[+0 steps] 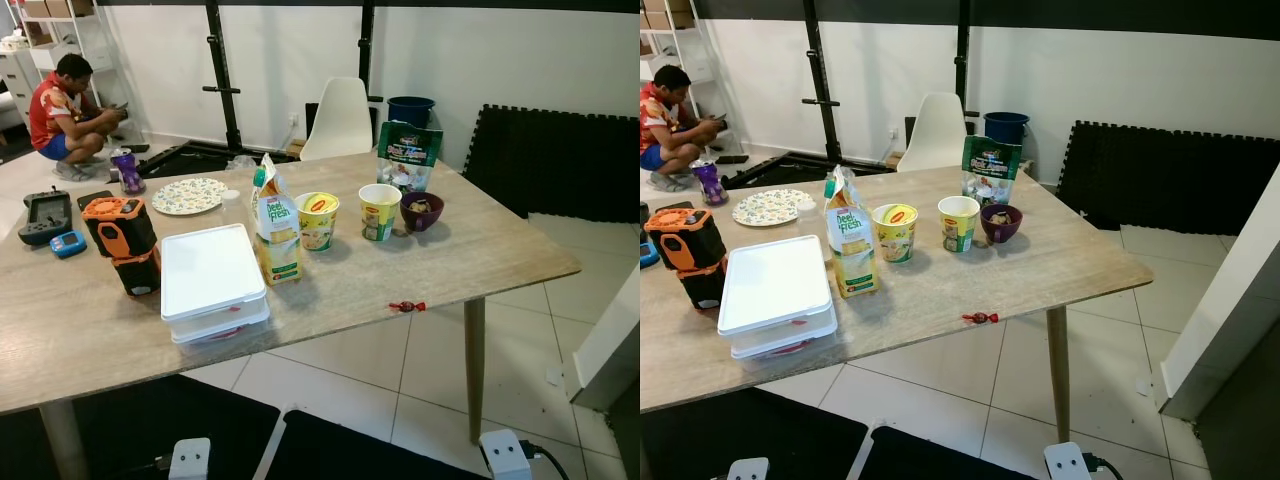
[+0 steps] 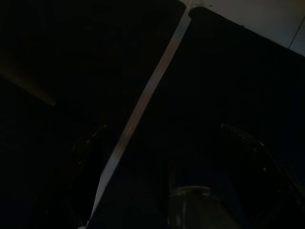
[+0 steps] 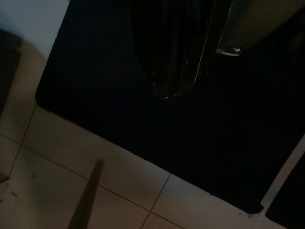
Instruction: Restocking fridge
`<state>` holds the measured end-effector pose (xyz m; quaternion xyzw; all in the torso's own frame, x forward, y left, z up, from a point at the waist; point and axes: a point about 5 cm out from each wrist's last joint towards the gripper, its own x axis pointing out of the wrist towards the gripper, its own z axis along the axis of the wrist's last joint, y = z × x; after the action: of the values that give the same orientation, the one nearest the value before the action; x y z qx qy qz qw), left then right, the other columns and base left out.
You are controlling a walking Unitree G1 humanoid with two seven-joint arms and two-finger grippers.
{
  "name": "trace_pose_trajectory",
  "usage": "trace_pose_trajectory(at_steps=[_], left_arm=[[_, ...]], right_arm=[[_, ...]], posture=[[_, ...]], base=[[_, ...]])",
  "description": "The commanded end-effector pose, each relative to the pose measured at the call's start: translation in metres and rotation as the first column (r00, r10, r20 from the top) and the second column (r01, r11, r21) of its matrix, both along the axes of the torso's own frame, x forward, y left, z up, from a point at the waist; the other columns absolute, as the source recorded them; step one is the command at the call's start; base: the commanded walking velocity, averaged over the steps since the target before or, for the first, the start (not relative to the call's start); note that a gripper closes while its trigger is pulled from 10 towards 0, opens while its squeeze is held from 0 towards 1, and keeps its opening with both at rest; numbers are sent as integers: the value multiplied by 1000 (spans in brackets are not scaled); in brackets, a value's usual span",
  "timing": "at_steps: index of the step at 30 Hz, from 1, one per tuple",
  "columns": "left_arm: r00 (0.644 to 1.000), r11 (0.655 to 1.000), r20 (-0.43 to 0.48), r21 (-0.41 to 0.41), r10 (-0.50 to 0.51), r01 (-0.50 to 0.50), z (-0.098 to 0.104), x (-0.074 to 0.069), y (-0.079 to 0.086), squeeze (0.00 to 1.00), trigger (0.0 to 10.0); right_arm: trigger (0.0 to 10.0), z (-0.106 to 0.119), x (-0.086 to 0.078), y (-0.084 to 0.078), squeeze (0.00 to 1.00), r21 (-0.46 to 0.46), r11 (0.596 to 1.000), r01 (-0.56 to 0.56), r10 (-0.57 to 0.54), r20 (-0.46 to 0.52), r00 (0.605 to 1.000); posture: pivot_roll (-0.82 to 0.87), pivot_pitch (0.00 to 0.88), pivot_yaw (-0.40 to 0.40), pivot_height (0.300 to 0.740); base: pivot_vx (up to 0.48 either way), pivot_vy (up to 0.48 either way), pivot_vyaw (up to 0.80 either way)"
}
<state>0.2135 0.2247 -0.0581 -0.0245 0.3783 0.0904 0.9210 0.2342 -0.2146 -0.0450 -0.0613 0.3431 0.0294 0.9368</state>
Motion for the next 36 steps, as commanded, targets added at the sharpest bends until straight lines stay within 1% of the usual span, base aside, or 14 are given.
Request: trace_pose_trajectory(at_steps=[1, 5, 25, 28, 34, 36], left_arm=[[1000, 1000, -11, -8, 14, -14, -4, -6, -2, 0, 10000], [999, 999, -11, -6, 31, -31, -4, -6, -2, 0, 10000], [999, 999, 2, -7, 47, -47, -4, -9, 1, 0, 10000], [999, 999, 1, -21, 46, -46, -4, -9, 0, 0, 10000], [1000, 999, -1, -9, 31, -31, -4, -9, 0, 0, 10000], [998, 997, -1, -24, 68, -68, -5, -10, -1, 0, 10000]], right_arm=[[10000, 0, -2, -4, 0, -8, 1000, 3, -3, 1, 1000], [10000, 1, -1, -4, 0, -10, 1000, -2, 2, 8, 1000], [10000, 5, 5, 0, 0, -4, 1000, -18, 18, 31, 999], [10000, 5, 5, 0, 0, -4, 1000, -19, 19, 33, 999], [10000, 5, 5, 0, 0, -5, 1000, -19, 20, 34, 999], [10000, 6, 5, -1, 0, -6, 1000, -19, 19, 35, 999]], posture=[[-72, 101, -5, 734], [-72, 102, -8, 734], [-69, 120, -15, 734], [-70, 121, -15, 734], [-73, 122, -15, 734], [-75, 123, -16, 734]], base=[[0, 0, 0], [0, 0, 0], [0, 0, 0], [0, 0, 0], [0, -480, 0], [0, 0, 0]])
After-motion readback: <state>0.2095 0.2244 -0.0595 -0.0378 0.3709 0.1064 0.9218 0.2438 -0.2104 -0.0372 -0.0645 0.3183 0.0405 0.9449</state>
